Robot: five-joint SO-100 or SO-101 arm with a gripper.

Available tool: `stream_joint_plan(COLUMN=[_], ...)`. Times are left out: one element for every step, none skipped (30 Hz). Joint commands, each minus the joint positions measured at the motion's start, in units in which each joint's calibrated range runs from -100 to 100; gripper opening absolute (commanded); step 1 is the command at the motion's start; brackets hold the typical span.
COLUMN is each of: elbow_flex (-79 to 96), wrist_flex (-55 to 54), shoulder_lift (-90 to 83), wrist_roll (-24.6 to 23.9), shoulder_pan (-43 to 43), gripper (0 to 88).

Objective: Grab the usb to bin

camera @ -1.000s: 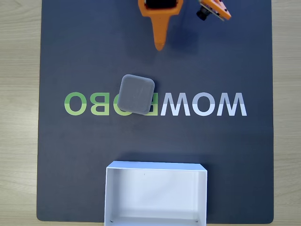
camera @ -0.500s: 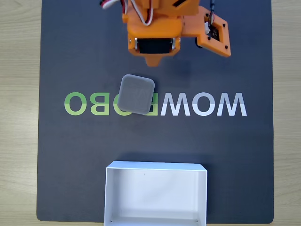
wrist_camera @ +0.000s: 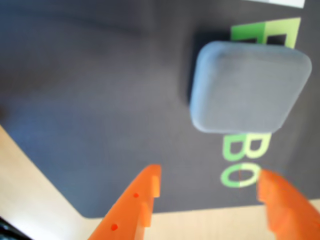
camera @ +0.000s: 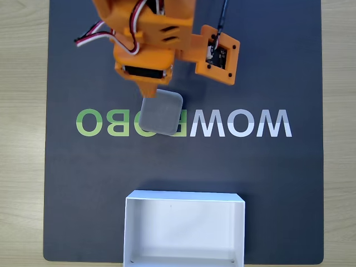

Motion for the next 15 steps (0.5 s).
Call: stream_joint_plan(elbow_flex=[-2.04,-2.13,-2.40,-2.67,-2.85,-3.12,-3.12,-3.12,-3.12,-3.12,-3.12,-3.12,-3.12,-3.12,-3.12], wrist_flex=[-0.12,-0.38,-0.38,-0.47,-0.47,-0.47,-0.55,-0.73,-1.17,-1.86,-2.56,-3.35,-4.05,-4.66,-5.44], shoulder_lift=[0.14,0.91,1.84,2.77,3.79,4.64,5.48,6.25,6.92,7.60,8.28,8.96,9.64,10.23,10.91], wrist_roll=[0.18,0.18,0.18,0.18,0.18,0.18,0.18,0.18,0.18,0.18,0.24,0.29,0.97,1.71,2.39], shoulder_pan=[1.37,1.46,1.46,1.37,1.29,1.29,1.21,1.21,1.21,1.29,1.37,1.46,1.46,1.46,1.46], gripper=[39.6,41.8,43.4,44.5,44.7,44.7,45.1,45.1,45.2,45.2,45.2,45.2,45.2,45.2,45.0])
